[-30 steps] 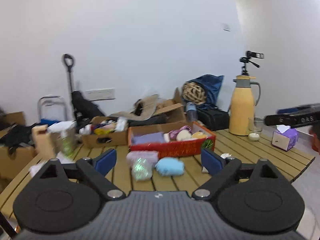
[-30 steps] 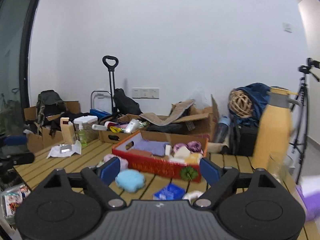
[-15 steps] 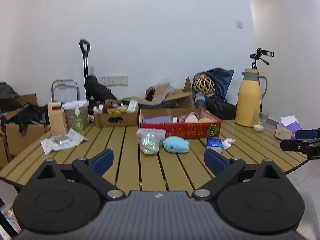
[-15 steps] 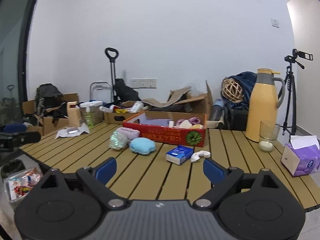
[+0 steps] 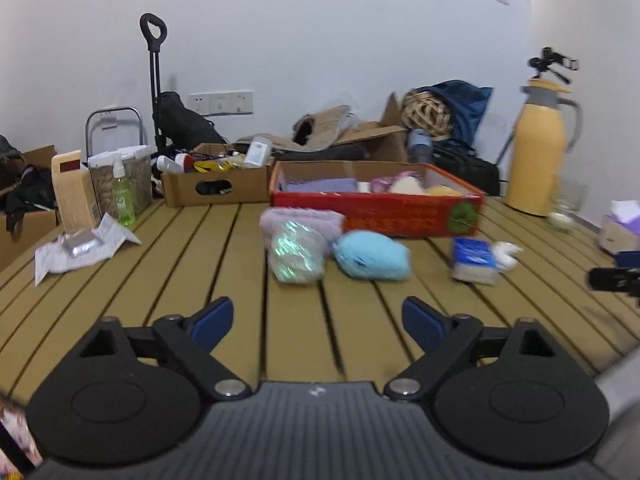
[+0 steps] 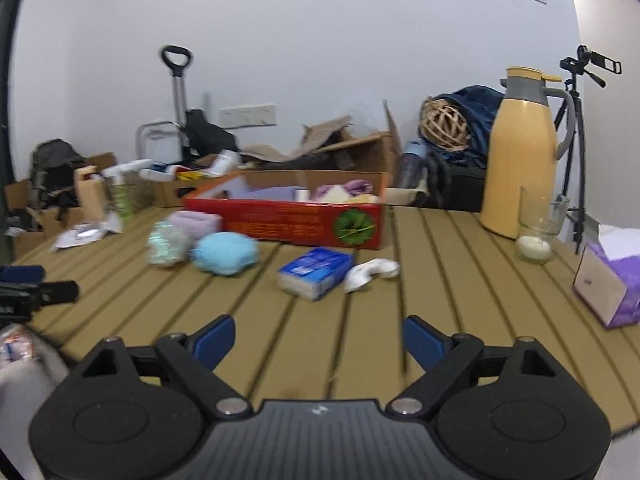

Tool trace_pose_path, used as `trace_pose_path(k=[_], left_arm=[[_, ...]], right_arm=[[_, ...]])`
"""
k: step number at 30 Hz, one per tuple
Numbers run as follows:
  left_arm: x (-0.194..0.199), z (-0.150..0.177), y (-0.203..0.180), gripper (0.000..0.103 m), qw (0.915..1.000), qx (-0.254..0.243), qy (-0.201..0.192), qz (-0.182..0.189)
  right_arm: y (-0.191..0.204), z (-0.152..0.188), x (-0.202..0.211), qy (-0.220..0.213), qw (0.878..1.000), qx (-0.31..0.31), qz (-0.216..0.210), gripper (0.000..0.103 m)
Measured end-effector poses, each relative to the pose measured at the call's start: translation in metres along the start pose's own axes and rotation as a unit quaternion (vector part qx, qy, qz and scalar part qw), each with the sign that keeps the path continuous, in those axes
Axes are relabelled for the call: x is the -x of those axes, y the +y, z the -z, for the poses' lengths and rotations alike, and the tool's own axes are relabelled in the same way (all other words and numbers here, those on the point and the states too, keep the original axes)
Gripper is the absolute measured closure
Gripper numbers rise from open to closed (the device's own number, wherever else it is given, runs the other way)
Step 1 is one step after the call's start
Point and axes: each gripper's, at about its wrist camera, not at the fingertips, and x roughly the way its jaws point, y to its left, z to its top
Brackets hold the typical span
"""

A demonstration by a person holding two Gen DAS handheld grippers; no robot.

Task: Organize soft objects
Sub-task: 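Grasp the clear iridescent bag with the left tool while the right grasps the white cloth, then carry the clear bag into the box with the left tool while the right carries the cloth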

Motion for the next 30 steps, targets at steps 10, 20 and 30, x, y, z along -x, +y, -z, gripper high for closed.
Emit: trace_pose_path(k=[10, 20, 30], left_arm=[[-0.134, -0.038, 0.021, 0.021, 0.9972, 0.051, 0.043, -0.035], [-0.163, -0.025, 0.047, 0.071, 0.9875, 0.135, 0.08, 0.015], [-0.148, -0.027, 0.039, 0.075, 0.9913, 0.112, 0.065, -0.023]], right_arm=[[-0.036, -0.05, -0.131, 0.037, 0.998, 0.032, 0.037, 0.027], [-0.049, -0.04, -0.194, 0.075, 0.997, -0.007, 0.0, 0.079], [-0.044, -0.037, -0.189, 0.067, 0.997, 0.011, 0.028, 0.093]])
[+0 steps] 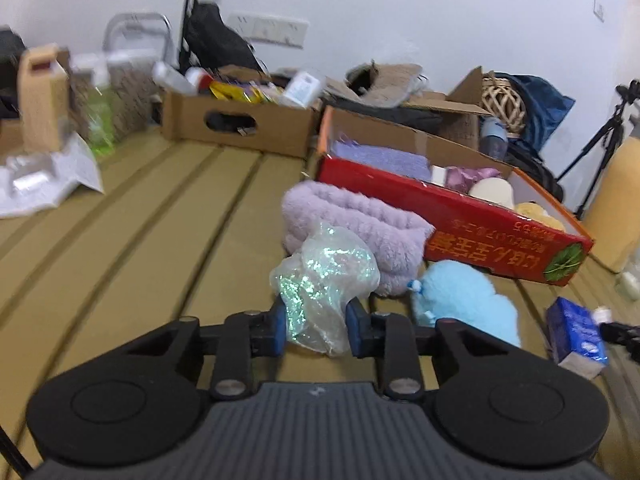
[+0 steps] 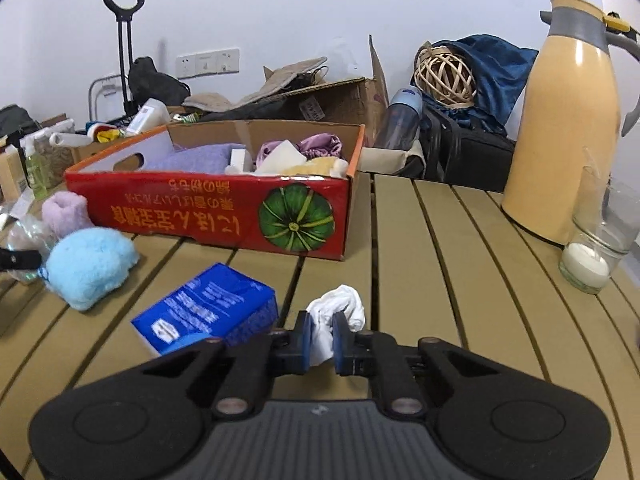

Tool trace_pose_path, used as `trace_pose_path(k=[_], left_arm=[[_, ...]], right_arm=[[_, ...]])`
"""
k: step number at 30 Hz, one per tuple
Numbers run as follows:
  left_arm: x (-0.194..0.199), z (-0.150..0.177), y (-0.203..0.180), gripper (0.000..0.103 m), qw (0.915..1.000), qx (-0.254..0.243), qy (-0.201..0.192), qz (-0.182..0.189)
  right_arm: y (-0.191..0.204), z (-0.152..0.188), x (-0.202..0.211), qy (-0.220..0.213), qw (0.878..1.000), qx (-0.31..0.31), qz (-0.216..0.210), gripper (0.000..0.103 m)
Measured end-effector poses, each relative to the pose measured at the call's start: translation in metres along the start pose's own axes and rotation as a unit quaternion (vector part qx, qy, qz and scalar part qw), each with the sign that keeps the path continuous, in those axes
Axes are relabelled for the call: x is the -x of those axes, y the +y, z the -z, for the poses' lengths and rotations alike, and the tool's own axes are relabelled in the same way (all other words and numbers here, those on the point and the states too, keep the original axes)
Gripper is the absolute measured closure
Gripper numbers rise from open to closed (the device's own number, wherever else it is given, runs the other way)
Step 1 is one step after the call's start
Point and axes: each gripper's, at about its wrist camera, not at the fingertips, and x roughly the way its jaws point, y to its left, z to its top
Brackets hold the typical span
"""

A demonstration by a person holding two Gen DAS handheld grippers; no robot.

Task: Organize soft objects
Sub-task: 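Carry the clear bag into the box with the left tool while the right carries the cloth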

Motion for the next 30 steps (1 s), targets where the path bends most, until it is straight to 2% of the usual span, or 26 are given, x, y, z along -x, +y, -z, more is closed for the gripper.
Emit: trace_pose_path(k=[2, 4, 6, 9, 11, 14, 17, 24, 30], left_arm=[[0.022, 0.002, -0.001, 0.075, 0.9996, -0.002, -0.025, -0.017], [0.053, 0.007, 0.0, 0.075, 0.999, 0.0, -0.043, -0.009], [0.087, 0.017, -0.003, 0.075, 0.9989, 0.003, -0.046, 0.008], [0.139, 0.031, -0.013, 0.075, 0.9977, -0.006, -0.058, 0.035], [0.169, 0.037, -0.02, 0.075, 0.9961, -0.012, -0.073, 0.048], [0.206, 0.042, -0.032, 0.075, 0.9924, -0.024, -0.102, 0.064], [0.229, 0.046, -0.042, 0.075, 0.99, -0.033, -0.118, 0.07], [0.269, 0.057, -0.052, 0.074, 0.9855, -0.048, -0.136, 0.09], [0.271, 0.059, -0.052, 0.074, 0.9842, -0.054, -0.136, 0.1]], right_arm=[[-0.001, 0.003, 0.009, -0.008, 1.0, 0.0, 0.014, 0.094], [-0.001, 0.008, 0.028, -0.025, 0.999, -0.006, 0.029, 0.094], [-0.003, 0.015, 0.056, -0.046, 0.998, -0.026, 0.023, 0.094], [0.005, 0.028, 0.107, -0.074, 0.996, -0.043, 0.003, 0.094], [0.013, 0.034, 0.143, -0.093, 0.994, -0.056, -0.029, 0.094], [0.033, 0.039, 0.186, -0.114, 0.99, -0.033, -0.07, 0.094], [0.051, 0.043, 0.21, -0.123, 0.988, 0.0, -0.091, 0.093], [0.071, 0.057, 0.26, -0.145, 0.982, 0.013, -0.117, 0.093], [0.08, 0.056, 0.273, -0.154, 0.98, 0.026, -0.125, 0.093]])
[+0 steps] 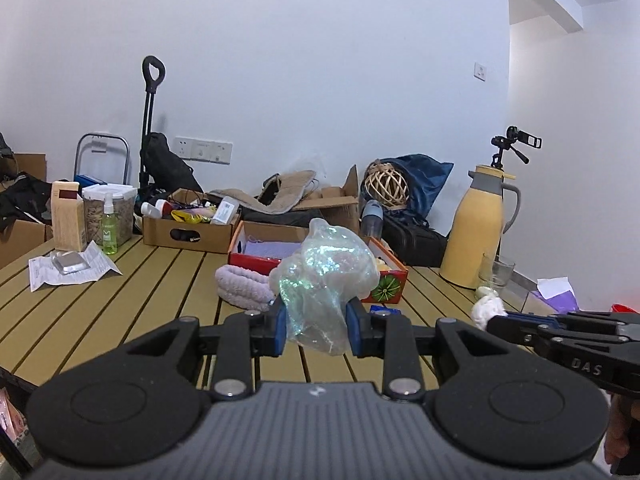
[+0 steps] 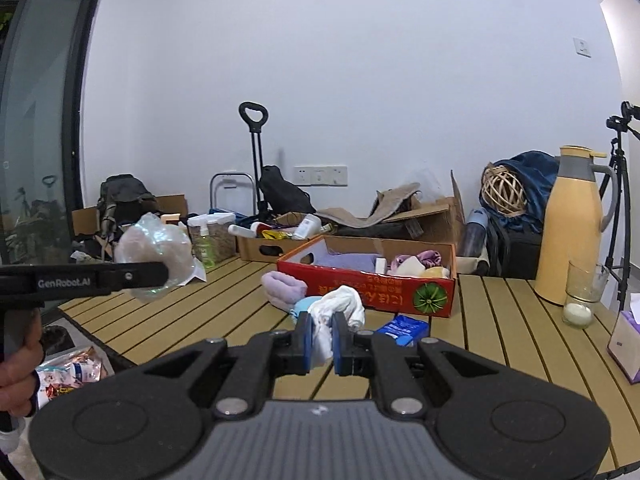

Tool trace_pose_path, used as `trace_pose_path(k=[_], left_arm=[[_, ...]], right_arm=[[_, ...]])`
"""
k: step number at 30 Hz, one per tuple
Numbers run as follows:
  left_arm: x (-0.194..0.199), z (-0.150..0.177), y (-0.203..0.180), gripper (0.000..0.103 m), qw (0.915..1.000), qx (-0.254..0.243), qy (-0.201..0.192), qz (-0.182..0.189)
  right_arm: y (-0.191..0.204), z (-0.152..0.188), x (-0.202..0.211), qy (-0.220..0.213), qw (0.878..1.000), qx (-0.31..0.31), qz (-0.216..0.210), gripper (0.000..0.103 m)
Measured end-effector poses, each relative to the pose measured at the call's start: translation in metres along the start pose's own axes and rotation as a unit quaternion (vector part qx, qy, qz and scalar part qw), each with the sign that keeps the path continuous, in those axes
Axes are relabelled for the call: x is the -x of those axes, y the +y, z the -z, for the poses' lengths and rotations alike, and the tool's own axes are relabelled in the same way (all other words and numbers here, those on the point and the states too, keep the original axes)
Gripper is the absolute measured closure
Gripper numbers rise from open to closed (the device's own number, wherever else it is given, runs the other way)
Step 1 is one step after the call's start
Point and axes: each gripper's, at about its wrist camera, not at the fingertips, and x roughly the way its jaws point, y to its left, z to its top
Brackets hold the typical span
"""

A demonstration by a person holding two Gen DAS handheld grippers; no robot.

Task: Organize soft objects
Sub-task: 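Carry the clear bag into the box with the left tool while the right carries the cloth, then open both tools and withdraw them from the box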

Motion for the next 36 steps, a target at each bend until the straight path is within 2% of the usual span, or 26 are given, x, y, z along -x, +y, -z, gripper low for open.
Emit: trace_pose_path(k=[5, 10, 13, 16, 20, 24, 26, 27, 28, 30, 31, 32, 33, 36], left_arm=[[-0.036, -0.006, 0.009, 0.074, 0.9997, 0.005, 0.014, 0.021], [-0.117, -0.035, 0.017, 0.074, 0.9989, -0.008, 0.032, 0.032], [-0.181, -0.054, 0.025, 0.074, 0.9975, -0.007, 0.058, 0.04], [-0.254, -0.075, 0.035, 0.074, 0.9933, 0.008, 0.101, 0.056], [-0.351, -0.09, 0.046, 0.073, 0.9859, 0.012, 0.161, 0.043], [-0.422, -0.097, 0.054, 0.072, 0.9771, 0.026, 0.206, 0.047], [-0.451, -0.096, 0.056, 0.068, 0.9736, 0.036, 0.224, 0.027], [-0.463, -0.095, 0.057, 0.059, 0.9718, 0.04, 0.232, 0.01], [-0.473, -0.094, 0.057, 0.056, 0.9699, 0.039, 0.24, -0.001], [-0.487, -0.095, 0.056, 0.049, 0.9683, 0.031, 0.248, -0.004], [-0.489, -0.096, 0.057, 0.046, 0.9684, 0.028, 0.248, -0.003], [-0.488, -0.097, 0.057, 0.039, 0.9696, 0.027, 0.243, -0.002], [-0.486, -0.099, 0.057, 0.035, 0.971, 0.026, 0.238, -0.001], [-0.47, -0.105, 0.055, 0.035, 0.9742, 0.017, 0.225, 0.001]], right_arm=[[-0.008, 0.0, -0.031, 0.026, 1.0, -0.002, -0.004, 0.093], [-0.023, -0.023, -0.082, 0.037, 0.999, 0.03, 0.001, 0.093], [-0.032, -0.037, -0.117, 0.043, 0.998, 0.048, 0.001, 0.093], [-0.051, -0.059, -0.167, 0.053, 0.997, 0.052, -0.012, 0.093], [-0.073, -0.085, -0.25, 0.091, 0.992, 0.084, -0.015, 0.091], [-0.094, -0.092, -0.337, 0.144, 0.984, 0.105, -0.015, 0.091], [-0.105, -0.096, -0.375, 0.162, 0.982, 0.095, -0.027, 0.09], [-0.109, -0.097, -0.391, 0.167, 0.981, 0.095, -0.027, 0.09], [-0.112, -0.096, -0.405, 0.168, 0.98, 0.099, -0.023, 0.088], [-0.119, -0.094, -0.431, 0.17, 0.981, 0.094, -0.018, 0.077], [-0.123, -0.092, -0.442, 0.179, 0.98, 0.091, -0.016, 0.064], [-0.126, -0.09, -0.447, 0.182, 0.979, 0.087, -0.007, 0.056], [-0.129, -0.09, -0.45, 0.18, 0.98, 0.08, 0.004, 0.054], [-0.139, -0.093, -0.441, 0.166, 0.984, 0.059, 0.012, 0.053]])
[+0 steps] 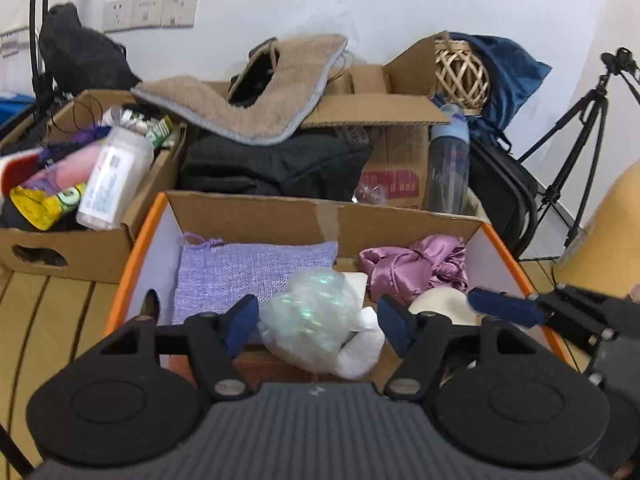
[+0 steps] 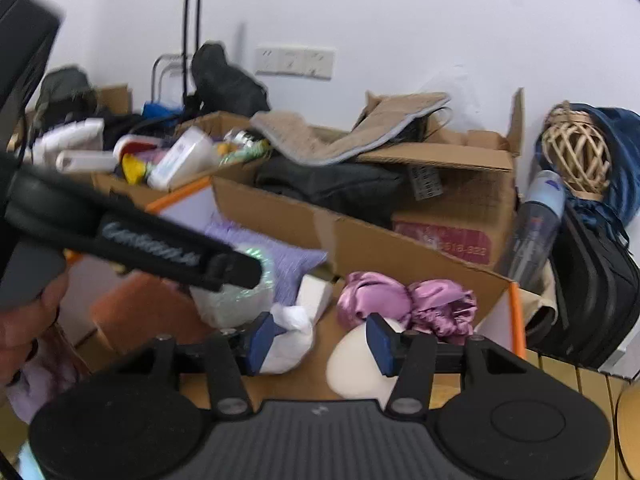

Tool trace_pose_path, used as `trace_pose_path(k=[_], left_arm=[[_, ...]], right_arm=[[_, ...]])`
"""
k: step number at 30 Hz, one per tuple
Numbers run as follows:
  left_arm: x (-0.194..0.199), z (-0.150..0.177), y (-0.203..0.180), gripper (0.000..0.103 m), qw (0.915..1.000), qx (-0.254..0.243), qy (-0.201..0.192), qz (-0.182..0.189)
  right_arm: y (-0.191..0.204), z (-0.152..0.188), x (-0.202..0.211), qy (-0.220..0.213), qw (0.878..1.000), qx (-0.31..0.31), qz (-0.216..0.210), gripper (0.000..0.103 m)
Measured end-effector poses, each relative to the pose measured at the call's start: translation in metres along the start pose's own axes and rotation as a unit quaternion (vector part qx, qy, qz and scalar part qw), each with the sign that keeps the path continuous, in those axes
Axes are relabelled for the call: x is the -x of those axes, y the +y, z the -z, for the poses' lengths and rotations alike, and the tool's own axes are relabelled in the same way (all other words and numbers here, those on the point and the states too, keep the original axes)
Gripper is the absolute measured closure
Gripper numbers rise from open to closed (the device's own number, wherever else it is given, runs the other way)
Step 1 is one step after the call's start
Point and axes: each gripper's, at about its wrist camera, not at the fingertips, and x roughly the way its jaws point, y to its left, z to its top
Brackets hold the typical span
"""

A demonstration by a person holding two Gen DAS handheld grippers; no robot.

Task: Organize soft objects
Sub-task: 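Open both tools and withdraw them from the box, then reach the left tool to the blue tissue packet and close on it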

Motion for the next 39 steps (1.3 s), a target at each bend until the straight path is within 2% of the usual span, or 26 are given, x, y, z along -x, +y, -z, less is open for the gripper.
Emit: trace_pose_path(k=[5, 10, 12, 16, 18, 22, 28, 31, 35, 39], left_arm=[[0.047, 0.005, -0.004, 0.034, 0.9995, -0.014, -0.023, -0.015], [0.132, 0.034, 0.0, 0.031, 0.9972, -0.024, -0.068, -0.017], [0.172, 0.052, 0.002, 0.028, 0.9949, -0.032, -0.095, -0.014], [0.246, 0.097, -0.002, 0.024, 0.9877, -0.053, -0.144, -0.028], [0.277, 0.122, -0.004, 0.02, 0.9846, -0.057, -0.163, -0.027], [0.327, 0.177, -0.009, 0.018, 0.9803, -0.061, -0.185, -0.035], [0.373, 0.258, -0.009, 0.012, 0.9773, -0.03, -0.206, -0.04], [0.383, 0.295, -0.014, 0.007, 0.9751, -0.05, -0.211, -0.047], [0.389, 0.313, -0.014, 0.007, 0.9776, -0.049, -0.198, -0.053], [0.393, 0.318, -0.017, 0.006, 0.9769, -0.052, -0.202, -0.047]], right_arm=[[-0.008, -0.005, 0.049, -0.028, 1.0, -0.008, 0.006, 0.053], [0.0, -0.005, 0.122, -0.055, 0.998, 0.01, 0.016, 0.05], [0.007, -0.001, 0.156, -0.068, 0.997, 0.019, 0.02, 0.049], [0.027, 0.024, 0.226, -0.096, 0.995, 0.032, 0.024, 0.04], [0.04, 0.041, 0.256, -0.108, 0.993, 0.039, 0.021, 0.038], [0.067, 0.081, 0.305, -0.134, 0.99, 0.045, 0.009, 0.033], [0.099, 0.141, 0.35, -0.148, 0.989, 0.005, 0.002, 0.024], [0.111, 0.177, 0.363, -0.139, 0.99, -0.034, -0.003, 0.019], [0.124, 0.219, 0.373, -0.108, 0.991, -0.073, 0.0, 0.018], [0.128, 0.242, 0.382, -0.094, 0.991, -0.096, 0.015, 0.017]])
